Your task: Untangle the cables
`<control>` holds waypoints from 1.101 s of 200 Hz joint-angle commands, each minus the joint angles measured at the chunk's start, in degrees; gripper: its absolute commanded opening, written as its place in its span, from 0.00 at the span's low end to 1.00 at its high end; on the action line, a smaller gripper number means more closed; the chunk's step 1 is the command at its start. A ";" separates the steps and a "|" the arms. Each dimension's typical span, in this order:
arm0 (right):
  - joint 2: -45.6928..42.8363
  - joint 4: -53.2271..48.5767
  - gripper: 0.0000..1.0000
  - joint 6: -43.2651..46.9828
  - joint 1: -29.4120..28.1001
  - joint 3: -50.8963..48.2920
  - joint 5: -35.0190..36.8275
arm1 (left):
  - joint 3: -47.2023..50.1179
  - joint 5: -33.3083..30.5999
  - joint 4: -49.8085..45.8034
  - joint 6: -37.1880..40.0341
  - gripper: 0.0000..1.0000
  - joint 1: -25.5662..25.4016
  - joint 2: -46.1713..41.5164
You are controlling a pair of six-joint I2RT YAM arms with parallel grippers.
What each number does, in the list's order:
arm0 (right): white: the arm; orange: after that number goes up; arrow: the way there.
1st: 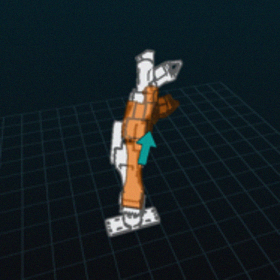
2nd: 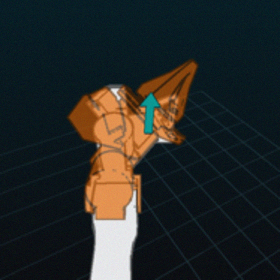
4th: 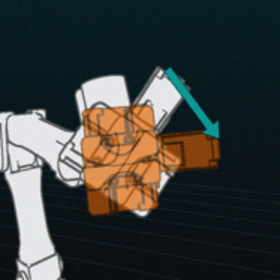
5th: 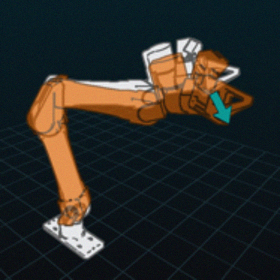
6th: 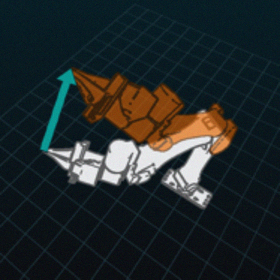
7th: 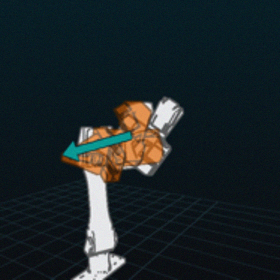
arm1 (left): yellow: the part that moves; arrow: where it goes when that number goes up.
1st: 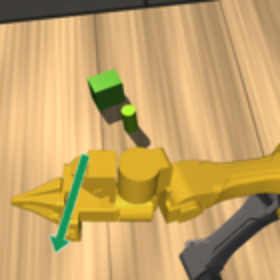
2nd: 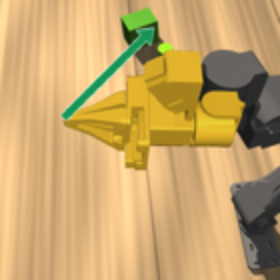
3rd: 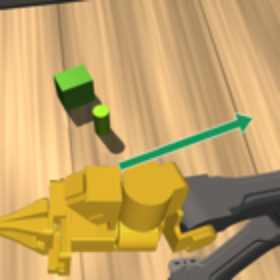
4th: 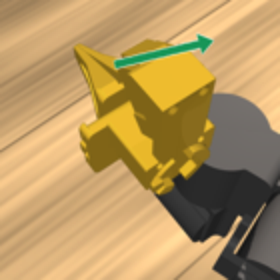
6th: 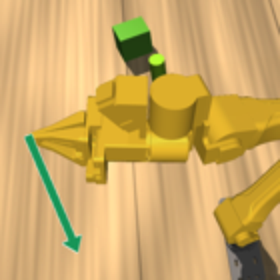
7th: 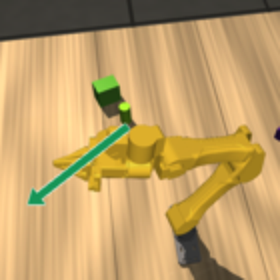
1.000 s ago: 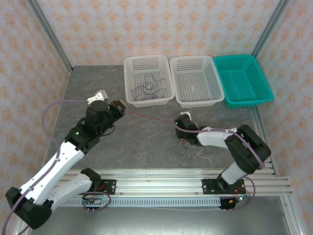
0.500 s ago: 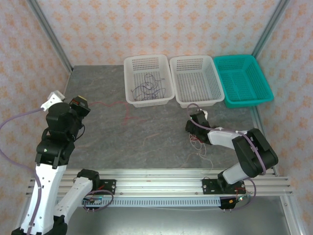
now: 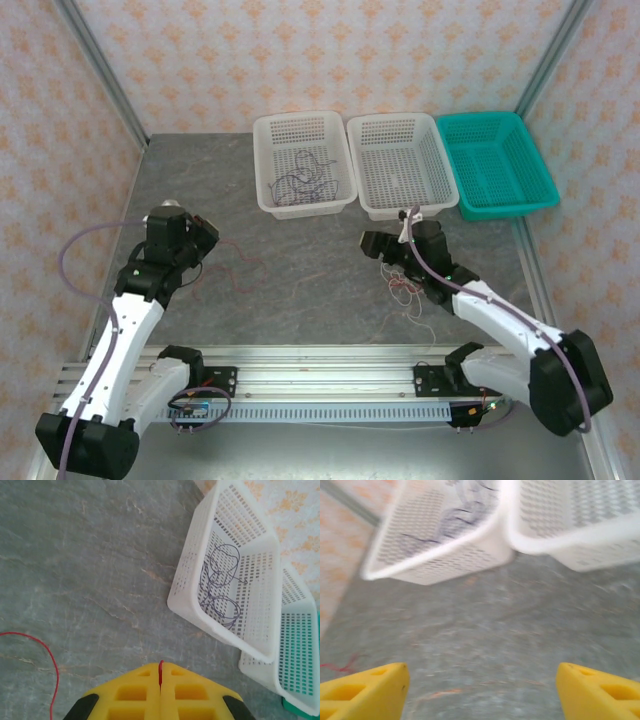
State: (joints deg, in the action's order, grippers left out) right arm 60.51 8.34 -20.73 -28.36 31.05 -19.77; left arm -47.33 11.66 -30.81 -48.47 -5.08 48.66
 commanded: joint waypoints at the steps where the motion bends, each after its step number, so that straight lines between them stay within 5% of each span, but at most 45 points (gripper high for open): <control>1: -0.55 5.20 0.81 0.70 -3.37 2.36 -6.81 | 0.50 5.16 6.72 -3.13 0.00 0.45 -1.06; 35: 6.86 17.85 0.84 -1.00 -13.98 6.17 -8.71 | 1.71 7.80 11.23 -6.51 0.00 -0.50 0.24; 70: 24.21 26.54 0.87 -0.95 -22.52 13.65 -8.86 | 1.91 7.26 10.55 -6.38 0.00 -1.13 0.30; 149: 56.52 37.62 0.83 -2.41 -26.15 29.46 -5.05 | -0.28 5.96 6.91 -4.81 0.00 -1.28 -1.18; 171: 62.37 43.43 0.63 -6.29 -26.30 32.02 -7.34 | 1.20 6.24 8.28 -6.25 0.00 -1.38 -1.77; 198: 60.84 41.93 0.03 -6.60 -26.30 30.67 -5.59 | 1.72 4.01 6.31 -5.54 0.00 -1.38 -3.08; 220: 53.36 39.13 0.00 -3.65 -26.22 24.92 -2.75 | 2.26 -0.50 3.16 -3.59 0.00 -1.38 -4.13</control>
State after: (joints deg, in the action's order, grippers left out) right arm 122.04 46.17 -26.35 -54.50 60.42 -25.50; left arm -45.91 16.47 -23.88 -53.95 -6.02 46.17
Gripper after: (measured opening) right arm 0.032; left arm 0.048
